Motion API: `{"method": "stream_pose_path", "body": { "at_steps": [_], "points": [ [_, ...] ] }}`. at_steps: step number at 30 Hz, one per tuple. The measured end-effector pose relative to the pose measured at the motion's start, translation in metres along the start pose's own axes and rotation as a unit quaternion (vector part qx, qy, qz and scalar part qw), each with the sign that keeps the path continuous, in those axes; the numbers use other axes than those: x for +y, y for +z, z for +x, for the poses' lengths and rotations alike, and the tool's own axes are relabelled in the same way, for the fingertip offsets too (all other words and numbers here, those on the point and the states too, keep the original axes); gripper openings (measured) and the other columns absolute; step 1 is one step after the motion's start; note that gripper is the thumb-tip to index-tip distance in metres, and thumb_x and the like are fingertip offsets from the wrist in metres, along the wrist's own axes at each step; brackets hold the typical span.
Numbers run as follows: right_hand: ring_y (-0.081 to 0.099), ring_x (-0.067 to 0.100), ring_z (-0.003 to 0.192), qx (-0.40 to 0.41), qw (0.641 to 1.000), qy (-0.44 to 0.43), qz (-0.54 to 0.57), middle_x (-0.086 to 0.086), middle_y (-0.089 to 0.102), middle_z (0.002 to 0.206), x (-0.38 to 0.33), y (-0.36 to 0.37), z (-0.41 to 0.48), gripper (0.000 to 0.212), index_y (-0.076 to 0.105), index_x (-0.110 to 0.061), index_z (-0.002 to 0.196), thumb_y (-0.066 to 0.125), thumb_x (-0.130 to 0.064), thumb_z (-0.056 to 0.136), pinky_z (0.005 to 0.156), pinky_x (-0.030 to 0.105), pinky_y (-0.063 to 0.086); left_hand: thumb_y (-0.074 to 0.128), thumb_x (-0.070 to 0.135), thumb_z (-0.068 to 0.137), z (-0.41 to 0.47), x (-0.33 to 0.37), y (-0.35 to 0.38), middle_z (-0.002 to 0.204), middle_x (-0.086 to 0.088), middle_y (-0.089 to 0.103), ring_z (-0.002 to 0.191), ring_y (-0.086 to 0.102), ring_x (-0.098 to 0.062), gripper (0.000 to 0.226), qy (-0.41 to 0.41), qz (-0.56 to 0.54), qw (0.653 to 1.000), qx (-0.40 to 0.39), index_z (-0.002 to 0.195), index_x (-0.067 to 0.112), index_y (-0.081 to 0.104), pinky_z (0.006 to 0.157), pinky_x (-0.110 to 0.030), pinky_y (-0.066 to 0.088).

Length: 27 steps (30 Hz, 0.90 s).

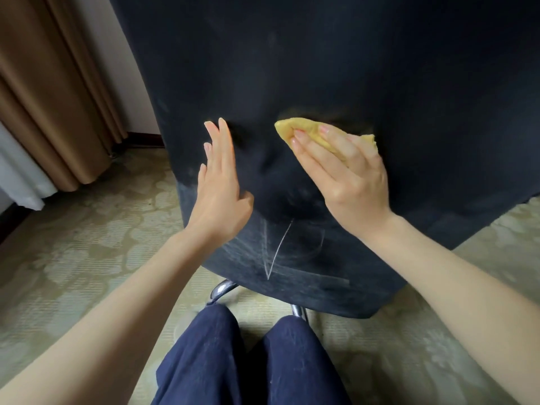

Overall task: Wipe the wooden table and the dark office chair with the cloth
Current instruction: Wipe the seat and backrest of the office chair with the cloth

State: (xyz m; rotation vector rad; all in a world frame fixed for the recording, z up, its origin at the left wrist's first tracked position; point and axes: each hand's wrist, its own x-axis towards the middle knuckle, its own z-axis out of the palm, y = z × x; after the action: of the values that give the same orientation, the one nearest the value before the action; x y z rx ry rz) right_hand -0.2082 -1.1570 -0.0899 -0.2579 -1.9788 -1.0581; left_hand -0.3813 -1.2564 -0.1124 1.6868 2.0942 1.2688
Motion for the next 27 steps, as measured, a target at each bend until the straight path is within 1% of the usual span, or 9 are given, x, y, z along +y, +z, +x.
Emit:
{"method": "stream_pose_path", "body": {
  "at_steps": [4, 8, 12, 15, 17, 21, 23, 25, 27],
  "points": [
    [0.05, 0.017, 0.119, -0.034, 0.998, -0.01, 0.042, -0.004, 0.067, 0.12, -0.024, 0.019, -0.023, 0.038, 0.069, -0.013, 0.118, 0.064, 0.004, 0.085, 0.089, 0.032, 0.053, 0.048, -0.007, 0.079, 0.005, -0.003, -0.002, 0.155, 0.005, -0.028, 0.145, -0.014, -0.024, 0.103, -0.002, 0.014, 1.0, 0.003, 0.146, 0.027, -0.023, 0.115, -0.045, -0.002],
    [0.062, 0.016, 0.113, -0.109, 0.986, -0.027, 0.12, 0.0, 0.067, 0.119, -0.05, 0.03, -0.054, 0.037, 0.069, -0.012, 0.118, 0.063, 0.003, 0.085, 0.084, 0.031, 0.054, 0.049, -0.004, 0.081, 0.01, -0.006, -0.008, 0.155, 0.004, -0.028, 0.145, -0.012, -0.024, 0.102, -0.01, 0.037, 0.999, -0.015, 0.146, 0.025, -0.023, 0.115, -0.048, 0.0],
    [0.055, 0.015, 0.123, -0.194, 0.969, -0.064, 0.138, -0.001, 0.05, 0.141, -0.064, 0.031, -0.077, 0.037, 0.059, -0.009, 0.13, 0.056, -0.005, 0.094, 0.091, 0.03, 0.05, 0.051, -0.001, 0.082, 0.015, -0.007, -0.017, 0.154, 0.002, -0.028, 0.145, -0.011, -0.024, 0.103, -0.021, 0.065, 0.997, -0.044, 0.145, 0.026, -0.025, 0.115, -0.049, -0.001],
    [0.054, 0.016, 0.124, -0.241, 0.954, -0.096, 0.148, 0.001, 0.051, 0.141, -0.06, 0.02, -0.097, 0.038, 0.059, -0.008, 0.129, 0.054, -0.003, 0.092, 0.084, 0.03, 0.054, 0.052, 0.0, 0.082, 0.017, -0.008, -0.023, 0.155, 0.001, -0.027, 0.146, -0.01, -0.024, 0.103, -0.025, 0.085, 0.994, -0.06, 0.146, 0.025, -0.025, 0.115, -0.05, 0.0],
    [0.055, 0.017, 0.123, -0.272, 0.943, -0.122, 0.145, 0.0, 0.055, 0.138, -0.051, 0.008, -0.107, 0.04, 0.062, -0.01, 0.127, 0.062, -0.006, 0.086, 0.086, 0.03, 0.055, 0.052, 0.001, 0.081, 0.02, -0.011, -0.026, 0.155, 0.002, -0.028, 0.146, -0.008, -0.024, 0.104, -0.028, 0.104, 0.992, -0.067, 0.145, 0.025, -0.025, 0.115, -0.05, 0.001],
    [0.059, 0.017, 0.116, -0.273, 0.945, -0.134, 0.117, -0.002, 0.062, 0.127, -0.022, -0.02, -0.116, 0.048, 0.067, -0.012, 0.12, 0.074, -0.005, 0.073, 0.088, 0.03, 0.053, 0.054, 0.001, 0.08, 0.023, -0.016, -0.028, 0.155, 0.004, -0.027, 0.146, -0.007, -0.023, 0.105, -0.032, 0.12, 0.99, -0.068, 0.145, 0.026, -0.026, 0.115, -0.05, 0.002],
    [0.062, 0.018, 0.113, -0.261, 0.952, -0.13, 0.097, -0.001, 0.063, 0.126, -0.005, -0.035, -0.114, 0.042, 0.066, -0.01, 0.122, 0.069, -0.002, 0.08, 0.09, 0.033, 0.053, 0.055, 0.002, 0.081, 0.025, -0.017, -0.03, 0.155, 0.003, -0.026, 0.146, -0.006, -0.024, 0.105, -0.036, 0.125, 0.989, -0.064, 0.146, 0.025, -0.025, 0.115, -0.05, 0.002],
    [0.062, 0.021, 0.113, -0.241, 0.959, -0.132, 0.066, 0.001, 0.064, 0.126, 0.013, -0.05, -0.102, 0.034, 0.067, -0.01, 0.121, 0.057, -0.001, 0.09, 0.094, 0.036, 0.05, 0.055, 0.004, 0.081, 0.027, -0.017, -0.031, 0.156, 0.001, -0.024, 0.146, -0.006, -0.026, 0.103, -0.043, 0.145, 0.987, -0.059, 0.147, 0.022, -0.023, 0.116, -0.05, 0.002],
    [0.062, 0.023, 0.114, -0.211, 0.968, -0.132, 0.034, 0.003, 0.064, 0.125, 0.029, -0.061, -0.08, 0.033, 0.067, -0.009, 0.12, 0.054, -0.001, 0.091, 0.096, 0.038, 0.048, 0.055, 0.008, 0.083, 0.028, -0.013, -0.031, 0.157, -0.003, -0.02, 0.146, -0.007, -0.029, 0.099, -0.055, 0.186, 0.98, -0.037, 0.148, 0.017, -0.02, 0.116, -0.051, 0.001]
  ]
}}
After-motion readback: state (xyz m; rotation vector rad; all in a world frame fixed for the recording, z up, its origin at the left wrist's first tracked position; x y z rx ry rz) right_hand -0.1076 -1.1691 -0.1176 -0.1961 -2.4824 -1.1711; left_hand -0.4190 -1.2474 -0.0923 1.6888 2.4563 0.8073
